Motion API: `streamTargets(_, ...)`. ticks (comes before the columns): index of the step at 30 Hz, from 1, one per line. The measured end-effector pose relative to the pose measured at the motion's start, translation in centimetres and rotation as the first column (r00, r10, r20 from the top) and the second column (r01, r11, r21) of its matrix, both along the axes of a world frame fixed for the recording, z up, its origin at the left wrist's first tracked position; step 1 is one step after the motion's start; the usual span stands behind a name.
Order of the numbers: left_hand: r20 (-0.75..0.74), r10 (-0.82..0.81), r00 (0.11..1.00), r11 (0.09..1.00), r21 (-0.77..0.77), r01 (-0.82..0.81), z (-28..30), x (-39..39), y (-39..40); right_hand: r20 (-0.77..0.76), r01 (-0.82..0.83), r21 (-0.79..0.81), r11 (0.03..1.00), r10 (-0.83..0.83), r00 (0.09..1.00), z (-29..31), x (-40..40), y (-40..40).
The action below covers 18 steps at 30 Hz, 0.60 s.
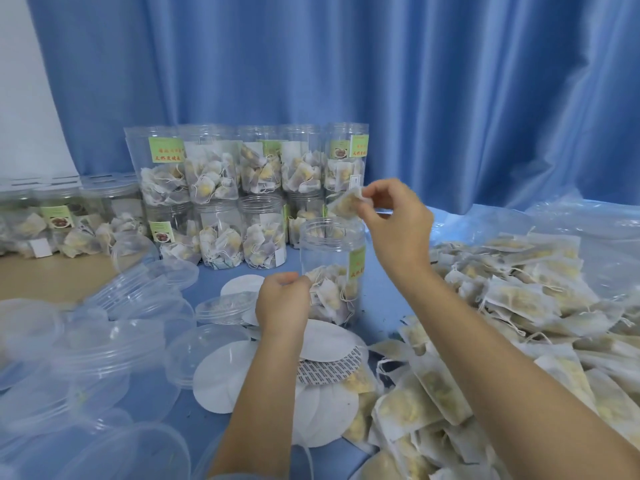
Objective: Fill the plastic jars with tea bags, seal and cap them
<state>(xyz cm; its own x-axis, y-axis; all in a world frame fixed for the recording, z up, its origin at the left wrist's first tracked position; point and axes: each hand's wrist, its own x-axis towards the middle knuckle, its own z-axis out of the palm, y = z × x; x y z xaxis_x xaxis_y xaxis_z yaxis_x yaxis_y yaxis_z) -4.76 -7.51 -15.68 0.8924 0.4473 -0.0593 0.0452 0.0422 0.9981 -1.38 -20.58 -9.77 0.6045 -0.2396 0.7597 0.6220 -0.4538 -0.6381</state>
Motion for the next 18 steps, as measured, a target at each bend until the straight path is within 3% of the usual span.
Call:
streamTargets(1, 0.013, -0.002, 1.000, 1.000, -0.006, 0.002, 0.1, -0.1, 0.1, -0.128, 0.000, -0.141, 0.990, -0.018, 0.992, 0.1, 0.5, 0.4)
streamTargets(3, 0.032, 0.001, 0.999, 1.000, -0.018, -0.001, 0.3, -0.2, 0.3, -0.319, -0.041, -0.510, 0.859, -0.145, 0.937, -0.6, 1.1, 0.9)
streamTargets(4, 0.038, 0.012, 0.999, 1.000, -0.029, -0.011, 0.4, -0.2, 0.4, -0.278, -0.025, -0.592, 0.805, -0.175, 0.944, -0.9, 1.0, 1.1)
streamTargets(6, 0.046, 0.056, 0.997, 0.997, -0.052, -0.053, 0.5, -0.2, 0.8, 0.023, 0.090, -0.563, 0.821, -0.094, 0.995, -1.3, 0.1, 1.7)
streamTargets(7, 0.046, 0.087, 0.995, 0.994, -0.065, -0.084, 0.6, -0.2, 1.0, 0.184, 0.136, -0.538, 0.832, -0.042, 0.982, -1.7, -0.4, 2.0)
streamTargets(9, 0.043, 0.150, 0.988, 0.984, -0.099, -0.145, 0.7, -0.2, 1.6, 0.327, 0.121, -0.567, 0.815, 0.087, 0.941, -2.4, -1.1, 3.0)
streamTargets(11, 0.049, 0.218, 0.975, 0.970, -0.122, -0.211, 0.6, -0.1, 2.3, 0.149, -0.017, -0.729, 0.684, 0.184, 0.972, -3.6, -1.4, 4.5)
streamTargets(13, 0.052, 0.269, 0.962, 0.959, -0.108, -0.263, 0.4, 0.0, 3.0, -0.219, -0.247, -0.833, 0.495, 0.115, 0.969, -5.3, -1.6, 5.9)
streamTargets(14, 0.047, 0.284, 0.958, 0.955, -0.098, -0.279, 0.4, 0.0, 3.2, -0.339, -0.324, -0.833, 0.450, 0.048, 0.940, -6.0, -1.5, 6.5)
streamTargets(18, 0.018, 0.298, 0.954, 0.954, -0.014, -0.298, 0.1, 0.1, 4.0, -0.620, -0.517, -0.717, 0.467, -0.089, 0.779, -7.6, -1.6, 7.4)
